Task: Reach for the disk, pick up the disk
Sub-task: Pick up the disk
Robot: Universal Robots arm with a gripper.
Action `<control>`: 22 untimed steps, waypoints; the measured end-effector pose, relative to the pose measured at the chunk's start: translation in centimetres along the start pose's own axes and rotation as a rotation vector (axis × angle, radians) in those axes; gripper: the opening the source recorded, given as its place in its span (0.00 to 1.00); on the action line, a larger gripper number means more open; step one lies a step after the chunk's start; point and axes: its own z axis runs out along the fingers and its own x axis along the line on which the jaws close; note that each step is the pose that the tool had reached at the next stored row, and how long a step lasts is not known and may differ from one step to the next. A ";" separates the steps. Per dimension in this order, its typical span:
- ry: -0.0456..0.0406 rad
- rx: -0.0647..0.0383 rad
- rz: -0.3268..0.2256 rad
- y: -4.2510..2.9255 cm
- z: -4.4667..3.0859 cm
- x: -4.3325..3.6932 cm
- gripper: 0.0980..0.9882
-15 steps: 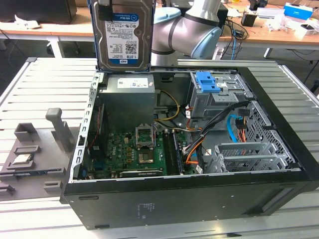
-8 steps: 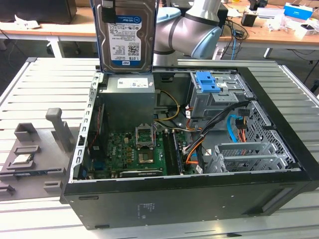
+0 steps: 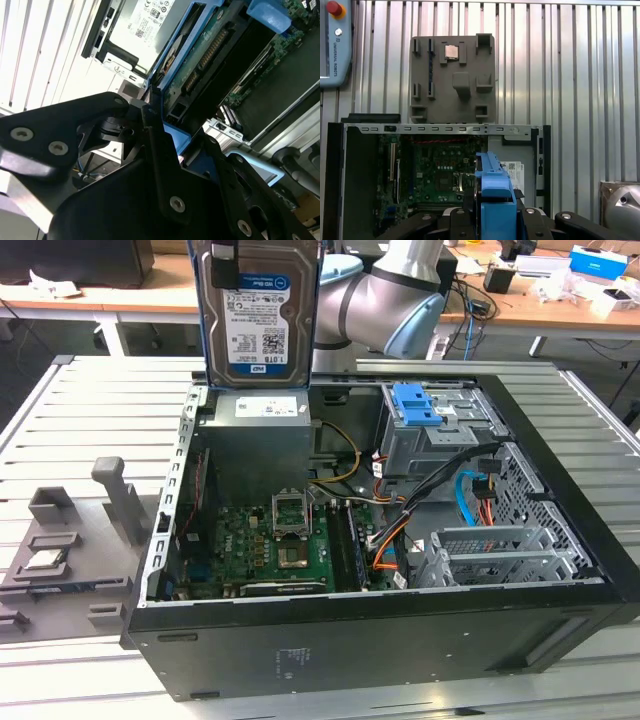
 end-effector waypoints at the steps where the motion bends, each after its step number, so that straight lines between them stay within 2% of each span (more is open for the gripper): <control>1: 0.0000 0.000 0.000 -0.05 0.02 0.00 0.30; 22: 0.0000 0.000 0.000 -1.56 0.71 0.02 0.30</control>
